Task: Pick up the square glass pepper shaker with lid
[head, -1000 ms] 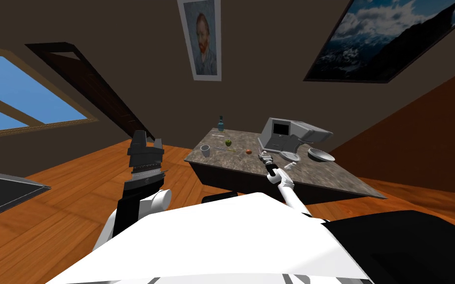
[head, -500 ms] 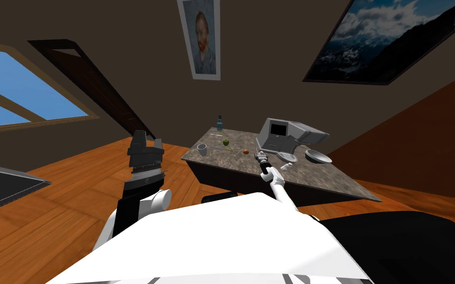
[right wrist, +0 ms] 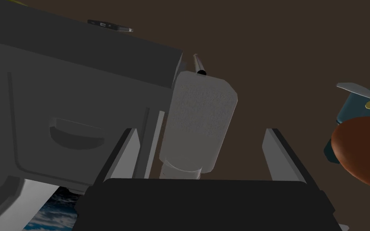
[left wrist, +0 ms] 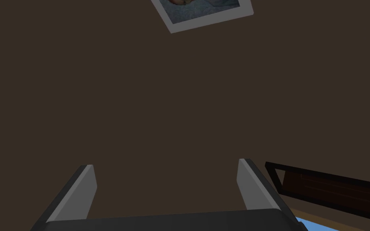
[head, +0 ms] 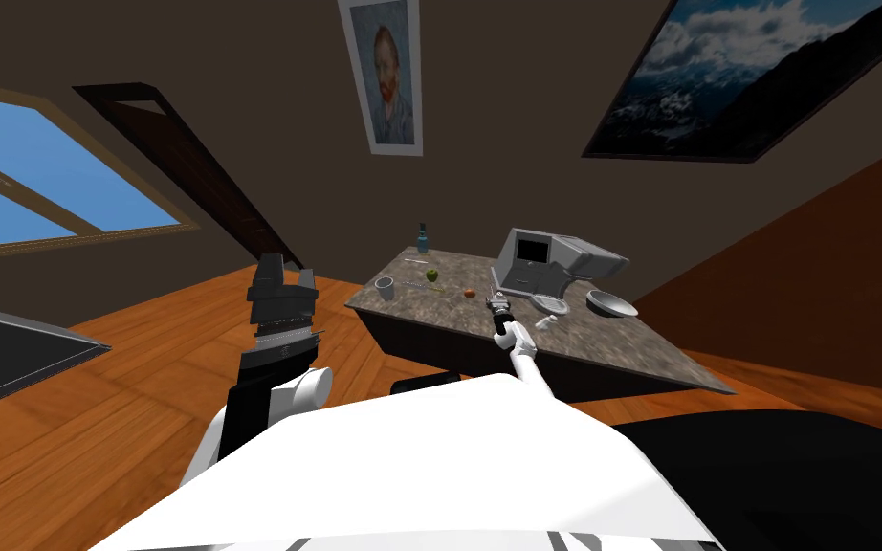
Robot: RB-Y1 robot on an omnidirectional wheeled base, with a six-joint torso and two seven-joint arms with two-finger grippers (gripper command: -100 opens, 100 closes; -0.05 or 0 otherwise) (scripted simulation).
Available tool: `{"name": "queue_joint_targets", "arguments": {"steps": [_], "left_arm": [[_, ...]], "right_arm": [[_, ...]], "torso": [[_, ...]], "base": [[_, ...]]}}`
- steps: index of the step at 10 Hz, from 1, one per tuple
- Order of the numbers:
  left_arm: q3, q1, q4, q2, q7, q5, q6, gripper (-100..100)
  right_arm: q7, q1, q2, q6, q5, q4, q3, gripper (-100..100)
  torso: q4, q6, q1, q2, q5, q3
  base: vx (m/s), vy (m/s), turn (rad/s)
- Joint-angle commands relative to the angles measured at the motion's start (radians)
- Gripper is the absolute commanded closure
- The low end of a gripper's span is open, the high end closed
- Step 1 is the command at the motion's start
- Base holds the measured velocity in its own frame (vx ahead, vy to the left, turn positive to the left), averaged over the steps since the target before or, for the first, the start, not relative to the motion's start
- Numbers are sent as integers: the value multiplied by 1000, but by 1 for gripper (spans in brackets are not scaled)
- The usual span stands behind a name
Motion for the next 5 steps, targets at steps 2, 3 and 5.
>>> {"name": "queue_joint_targets", "arguments": {"steps": [2,3,5], "left_arm": [[0,0,0,0,0,0,0,0],[0,0,0,0,0,0,0,0],[0,0,0,0,0,0,0,0]], "right_arm": [[2,-32,65,24,67,3,-10,-100],[2,-55,112,47,113,-1,-13,-100],[3,-77,152,71,156,-6,-16,-100]], "torso": [[0,0,-1,0,0,0],[0,0,1,0,0,0],[0,0,0,0,0,0]], "base": [[-44,-100,30],[-37,-107,32],[-38,-99,33]]}}
